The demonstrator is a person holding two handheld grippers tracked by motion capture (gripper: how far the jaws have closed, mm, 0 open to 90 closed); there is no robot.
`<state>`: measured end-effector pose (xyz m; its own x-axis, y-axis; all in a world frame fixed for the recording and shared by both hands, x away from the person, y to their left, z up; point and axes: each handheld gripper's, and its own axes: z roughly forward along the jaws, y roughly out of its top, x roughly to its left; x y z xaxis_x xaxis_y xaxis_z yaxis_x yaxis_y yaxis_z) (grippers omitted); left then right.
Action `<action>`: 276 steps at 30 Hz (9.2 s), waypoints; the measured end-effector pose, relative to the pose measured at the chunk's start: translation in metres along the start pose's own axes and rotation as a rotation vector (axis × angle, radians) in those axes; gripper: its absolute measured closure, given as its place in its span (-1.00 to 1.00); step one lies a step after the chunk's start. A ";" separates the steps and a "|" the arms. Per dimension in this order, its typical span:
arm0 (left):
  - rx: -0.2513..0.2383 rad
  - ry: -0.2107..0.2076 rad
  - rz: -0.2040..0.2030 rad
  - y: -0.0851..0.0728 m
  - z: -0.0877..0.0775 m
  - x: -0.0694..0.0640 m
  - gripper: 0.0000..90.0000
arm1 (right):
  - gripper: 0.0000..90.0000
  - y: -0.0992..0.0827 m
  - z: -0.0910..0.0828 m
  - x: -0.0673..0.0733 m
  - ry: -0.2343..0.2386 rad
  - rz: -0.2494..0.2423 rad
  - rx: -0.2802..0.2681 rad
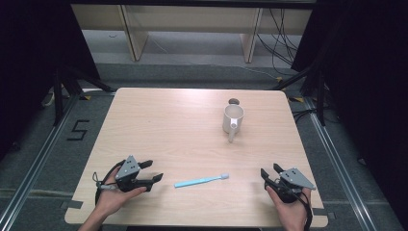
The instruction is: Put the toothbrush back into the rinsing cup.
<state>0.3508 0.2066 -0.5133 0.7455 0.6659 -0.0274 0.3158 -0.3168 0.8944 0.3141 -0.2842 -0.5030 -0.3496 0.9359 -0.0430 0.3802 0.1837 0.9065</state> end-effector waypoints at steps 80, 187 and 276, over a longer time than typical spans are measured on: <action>0.993 -0.296 0.481 0.105 0.133 -0.088 0.51 | 0.04 0.013 0.003 0.010 0.088 -0.042 0.061; 0.240 -0.260 0.224 0.121 0.064 -0.053 0.75 | 0.05 0.017 0.003 0.017 0.121 0.005 0.016; -0.307 -0.181 0.089 0.081 0.073 -0.058 0.75 | 0.57 0.116 0.024 0.116 0.401 0.073 -0.338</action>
<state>0.3752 0.0932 -0.4721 0.8627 0.5056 0.0021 0.0748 -0.1317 0.9885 0.3385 -0.1475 -0.4130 -0.6578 0.7421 0.1289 0.1413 -0.0465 0.9889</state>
